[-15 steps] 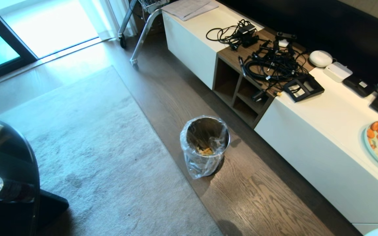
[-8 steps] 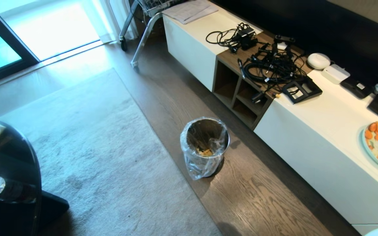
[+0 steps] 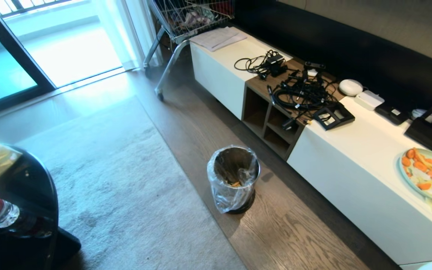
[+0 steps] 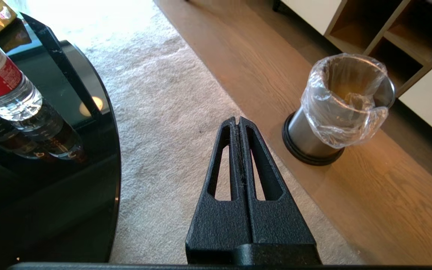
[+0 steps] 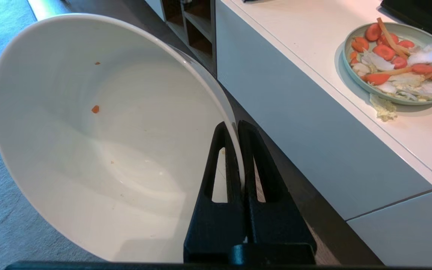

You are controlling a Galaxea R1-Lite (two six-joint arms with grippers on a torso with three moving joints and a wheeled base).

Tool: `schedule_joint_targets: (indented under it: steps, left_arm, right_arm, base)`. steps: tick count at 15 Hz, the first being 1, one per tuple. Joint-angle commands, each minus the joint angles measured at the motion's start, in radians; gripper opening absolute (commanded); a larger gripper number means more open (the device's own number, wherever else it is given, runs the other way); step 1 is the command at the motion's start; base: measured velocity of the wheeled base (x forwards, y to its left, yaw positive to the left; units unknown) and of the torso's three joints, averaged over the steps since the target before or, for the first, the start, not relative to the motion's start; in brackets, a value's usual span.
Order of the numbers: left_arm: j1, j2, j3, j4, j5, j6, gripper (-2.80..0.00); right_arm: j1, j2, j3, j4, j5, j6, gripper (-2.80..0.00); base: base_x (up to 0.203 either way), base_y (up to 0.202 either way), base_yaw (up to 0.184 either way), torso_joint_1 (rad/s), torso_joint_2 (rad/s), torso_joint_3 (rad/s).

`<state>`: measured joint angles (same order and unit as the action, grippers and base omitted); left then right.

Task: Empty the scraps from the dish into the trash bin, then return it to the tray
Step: Put the bowl back to the table

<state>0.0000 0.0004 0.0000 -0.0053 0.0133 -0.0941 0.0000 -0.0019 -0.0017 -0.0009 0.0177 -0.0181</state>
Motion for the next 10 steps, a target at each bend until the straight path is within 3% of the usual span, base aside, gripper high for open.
schedule_joint_targets:
  steps: [1, 10]
  left_arm:
    - [0.000, 0.000, 0.000, -0.001, 0.001, -0.001, -2.80]
    - [0.000, 0.000, 0.000, -0.001, 0.001, -0.001, -2.80]
  right_arm:
    - [0.000, 0.003, 0.000, -0.001, 0.001, 0.000, -2.80]
    - [0.000, 0.002, 0.000, -0.001, 0.001, 0.000, -2.80]
  base:
    - [0.000, 0.000, 0.000, 0.000, 0.00, 0.210]
    - [0.000, 0.000, 0.000, 0.001, 0.00, 0.201]
